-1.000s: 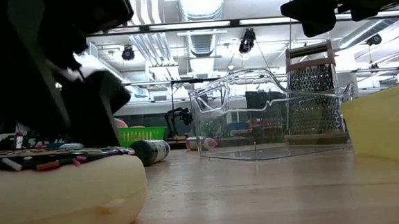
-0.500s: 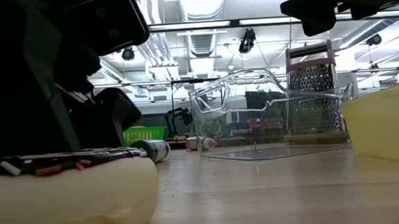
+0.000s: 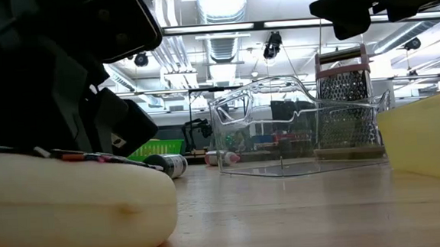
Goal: Pick & Place Food Item
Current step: Put the black donut into the green bin
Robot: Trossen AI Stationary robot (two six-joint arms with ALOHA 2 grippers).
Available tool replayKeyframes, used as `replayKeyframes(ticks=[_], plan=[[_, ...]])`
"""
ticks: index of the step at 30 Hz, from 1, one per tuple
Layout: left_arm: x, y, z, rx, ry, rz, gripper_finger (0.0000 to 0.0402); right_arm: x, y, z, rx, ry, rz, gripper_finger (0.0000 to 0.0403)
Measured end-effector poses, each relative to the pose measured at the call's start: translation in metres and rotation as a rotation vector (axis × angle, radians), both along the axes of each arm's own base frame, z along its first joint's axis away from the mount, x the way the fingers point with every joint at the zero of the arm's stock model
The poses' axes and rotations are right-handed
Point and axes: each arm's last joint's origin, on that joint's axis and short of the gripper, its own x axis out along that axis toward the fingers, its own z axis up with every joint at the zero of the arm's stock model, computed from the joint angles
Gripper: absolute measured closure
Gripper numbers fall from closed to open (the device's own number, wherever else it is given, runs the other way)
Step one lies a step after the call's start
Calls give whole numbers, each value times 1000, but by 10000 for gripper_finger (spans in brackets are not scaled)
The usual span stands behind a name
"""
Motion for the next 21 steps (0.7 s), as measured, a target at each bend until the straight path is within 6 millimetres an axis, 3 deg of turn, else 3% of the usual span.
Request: replayKeyframes(ticks=[10, 21], plan=[[0, 0, 0, 21, -30, -50, 389, 0, 0, 0, 0, 0, 0, 188], [8, -5, 8, 47, -296, -185, 389, 0, 0, 0, 0, 1, 1, 188]])
